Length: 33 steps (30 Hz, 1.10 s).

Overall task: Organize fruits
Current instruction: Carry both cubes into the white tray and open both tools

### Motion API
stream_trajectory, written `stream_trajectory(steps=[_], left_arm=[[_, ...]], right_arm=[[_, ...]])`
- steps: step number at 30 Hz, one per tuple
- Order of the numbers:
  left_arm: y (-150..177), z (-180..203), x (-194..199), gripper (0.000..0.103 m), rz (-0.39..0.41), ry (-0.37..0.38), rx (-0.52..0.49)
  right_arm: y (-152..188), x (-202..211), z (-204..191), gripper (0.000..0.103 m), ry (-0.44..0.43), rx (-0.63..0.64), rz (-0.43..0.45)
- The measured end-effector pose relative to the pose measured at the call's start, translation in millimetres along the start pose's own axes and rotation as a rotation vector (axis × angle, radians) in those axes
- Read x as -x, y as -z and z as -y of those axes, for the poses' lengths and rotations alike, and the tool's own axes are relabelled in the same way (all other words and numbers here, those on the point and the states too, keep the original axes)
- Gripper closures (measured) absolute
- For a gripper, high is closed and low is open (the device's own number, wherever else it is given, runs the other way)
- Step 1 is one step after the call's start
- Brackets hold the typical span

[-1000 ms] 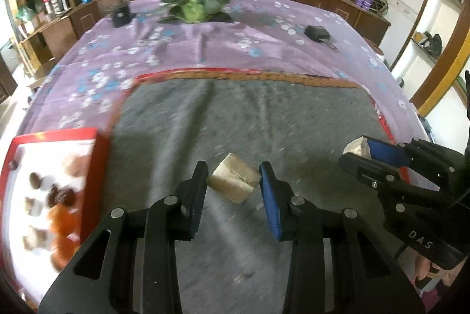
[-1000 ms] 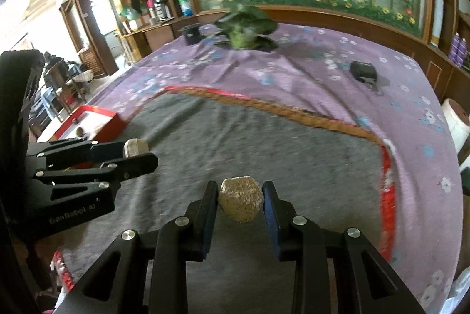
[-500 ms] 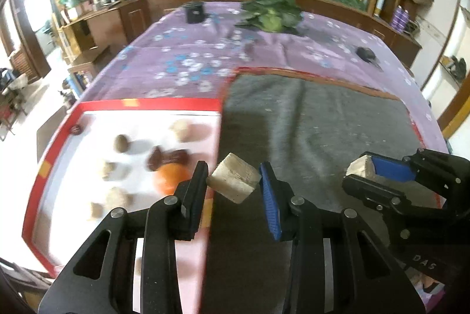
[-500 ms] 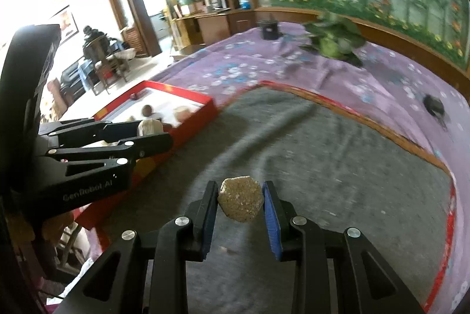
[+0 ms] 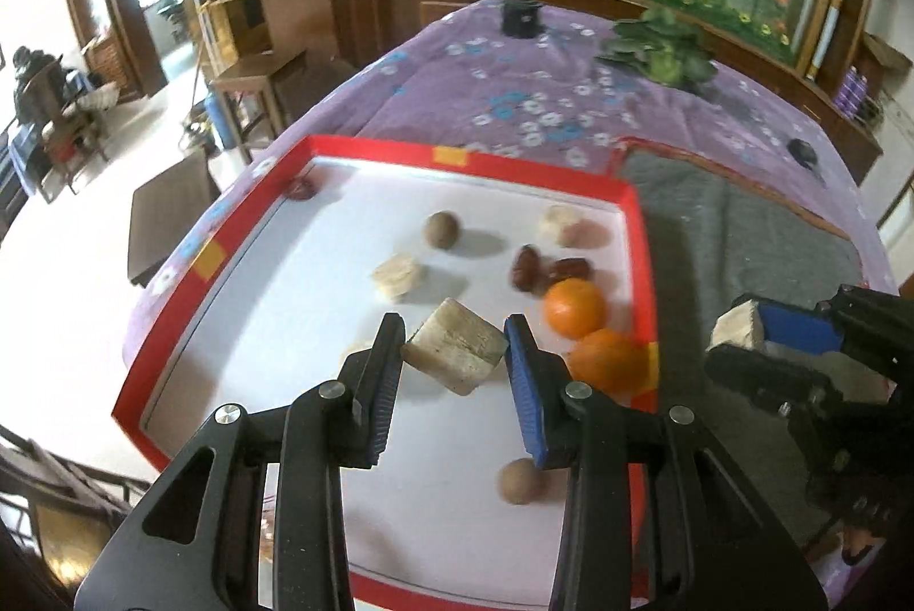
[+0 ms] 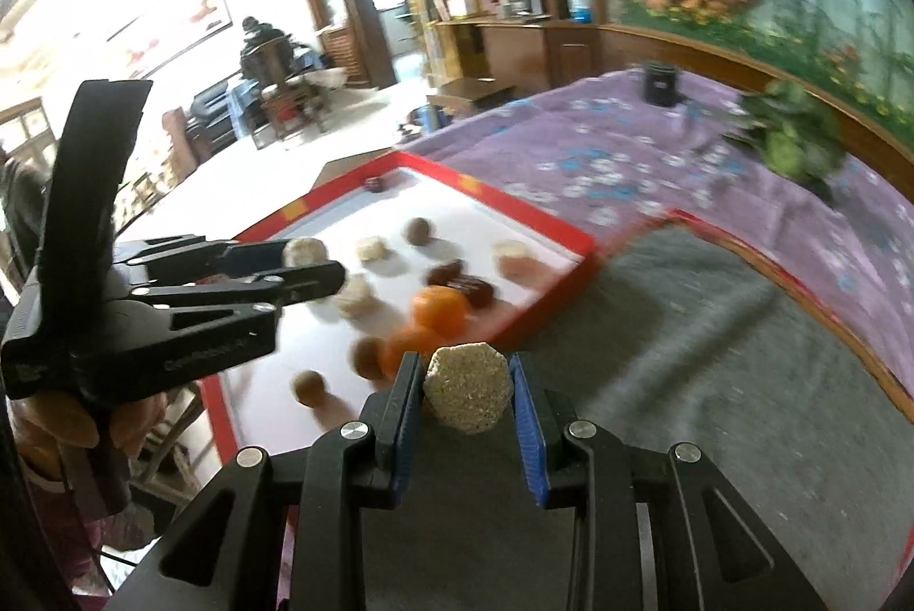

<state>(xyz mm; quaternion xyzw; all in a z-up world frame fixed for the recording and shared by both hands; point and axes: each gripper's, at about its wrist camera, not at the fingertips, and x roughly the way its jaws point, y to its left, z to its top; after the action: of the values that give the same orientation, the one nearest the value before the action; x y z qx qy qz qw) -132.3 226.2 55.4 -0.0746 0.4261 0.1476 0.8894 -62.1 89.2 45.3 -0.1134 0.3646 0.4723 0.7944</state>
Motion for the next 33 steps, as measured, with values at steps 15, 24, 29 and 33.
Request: stream_trajectory(steps=[15, 24, 29, 33], left_arm=[[3.2, -31.8, -18.0, 0.068, -0.020, -0.057, 0.103], [5.0, -39.1, -21.6, 0.059, -0.040, -0.074, 0.145], [-1.5, -25.6, -8.9, 0.046, 0.007, -0.056, 0.146], [-6.2, 0.8, -1.8, 0.046, 0.029, -0.026, 0.113]], right_arm=[[-8.9, -49.0, -43.9, 0.074, -0.133, 0.089, -0.066], [-7.8, -45.9, -31.0, 0.072, -0.184, 0.000, -0.029], [-4.7, -25.0, -13.2, 0.071, -0.139, -0.047, 0.023], [3.9, -2.6, 10.0, 0.069, -0.051, -0.115, 0.065]])
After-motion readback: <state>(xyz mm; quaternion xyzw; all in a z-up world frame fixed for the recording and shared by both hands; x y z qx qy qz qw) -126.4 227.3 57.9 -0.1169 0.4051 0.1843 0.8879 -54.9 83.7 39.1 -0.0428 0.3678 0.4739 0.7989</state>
